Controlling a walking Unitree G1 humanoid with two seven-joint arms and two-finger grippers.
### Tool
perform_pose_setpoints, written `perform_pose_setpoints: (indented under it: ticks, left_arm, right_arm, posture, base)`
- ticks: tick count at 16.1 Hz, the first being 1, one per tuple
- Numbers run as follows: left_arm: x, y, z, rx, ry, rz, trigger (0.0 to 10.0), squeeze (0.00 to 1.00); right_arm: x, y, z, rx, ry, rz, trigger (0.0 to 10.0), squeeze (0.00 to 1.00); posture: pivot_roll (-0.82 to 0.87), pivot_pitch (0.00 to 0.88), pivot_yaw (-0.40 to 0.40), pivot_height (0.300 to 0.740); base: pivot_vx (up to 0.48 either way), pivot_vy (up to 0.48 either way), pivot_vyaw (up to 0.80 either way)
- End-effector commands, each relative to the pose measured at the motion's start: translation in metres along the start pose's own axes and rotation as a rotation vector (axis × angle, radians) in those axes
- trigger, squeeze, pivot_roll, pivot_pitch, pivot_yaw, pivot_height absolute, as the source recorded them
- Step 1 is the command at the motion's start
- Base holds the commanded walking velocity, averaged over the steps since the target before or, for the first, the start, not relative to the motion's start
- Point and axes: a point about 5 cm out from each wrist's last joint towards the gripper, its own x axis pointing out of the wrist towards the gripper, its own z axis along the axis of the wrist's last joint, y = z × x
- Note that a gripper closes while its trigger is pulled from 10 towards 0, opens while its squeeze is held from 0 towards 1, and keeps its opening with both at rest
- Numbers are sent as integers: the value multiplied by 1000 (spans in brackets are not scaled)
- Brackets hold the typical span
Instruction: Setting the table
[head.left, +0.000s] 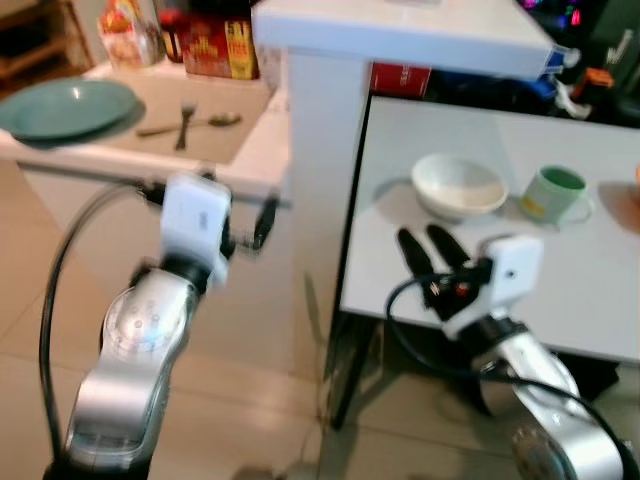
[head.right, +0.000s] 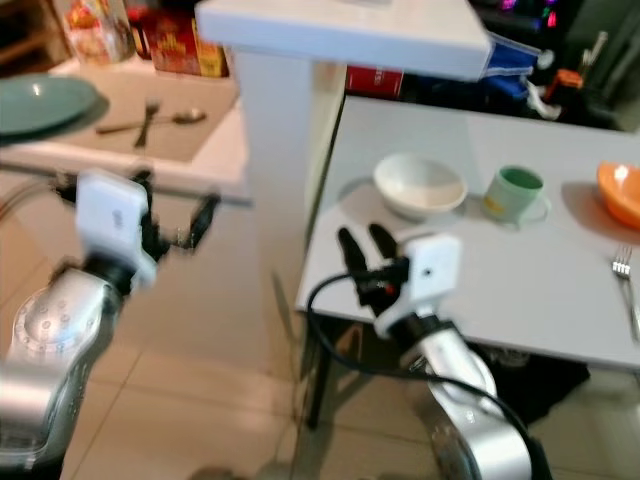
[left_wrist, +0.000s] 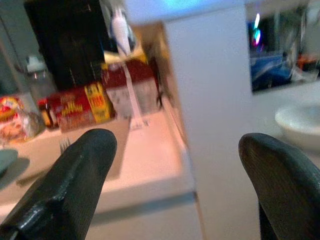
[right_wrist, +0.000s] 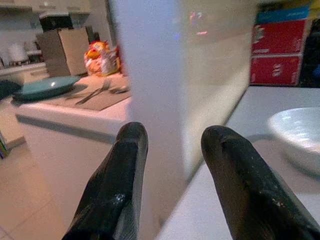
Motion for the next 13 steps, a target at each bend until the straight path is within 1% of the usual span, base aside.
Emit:
perform_pose_setpoints:
  ticks: [1,3,4,6,7,8,9,10,11,12,13]
  left_arm:
    - [1,3,-8,4,35,22,10000,0]
    - [1,-1,-7,1,33,16,10000,0]
    - [1,-3,-6,-7,33,20,10000,0]
    - [1,-1,-5,-13,36,34,10000,0]
    - [-3,2,-8,-38,50,51,10000,0]
    - [-5,2,-9,-65,59,52,10000,561]
    - [-6,2,-6,-75,51,54,10000,1000]
    - [-7,3,-6,-71,52,62,10000,1000]
    - [-10,4,-7,-55,59,69,10000,1000]
    - [-11,5,-8,-41,65,75,10000,1000]
    - [-11,5,-7,-42,61,78,10000,1000]
  right_arm:
    - [7,2,4,-13,-4,9,10000,0]
    - [13,-2,5,-15,-3,-11,10000,0]
    - [19,-8,7,-21,6,-45,10000,0]
    - [23,-11,9,-26,2,-57,10000,0]
    - [26,-13,10,-1,-9,-78,10000,0]
    - [29,-16,11,30,-22,-94,10000,1000]
    - [32,-16,14,41,-33,-77,10000,1000]
    - [34,-15,14,29,-33,-61,10000,1000]
    - [38,-15,12,-5,-15,-65,10000,1000]
    - [40,-16,12,-9,-14,-75,10000,851]
    - [41,-17,12,-1,-19,-90,10000,0]
  posture:
    - [96,58,-46,740]
    - [106,47,-58,740]
    - [116,40,-73,740]
    - [121,39,-84,740]
    - [121,40,-85,740]
    - [133,36,-95,740]
    - [141,37,-100,740]
    - [142,36,-101,740]
    - [146,30,-107,740]
    - [146,30,-107,740]
    - [152,29,-111,740]
  base:
    - [0,480,-788]
    - [0,480,-784]
    - [0,480,-775]
    - [0,480,-778]
    - [0,480,-712]
    - [0,480,0]
    - [0,480,0]
    - [0,480,0]
    - [0,480,0]
    - [0,480,0]
    - [0,480,0]
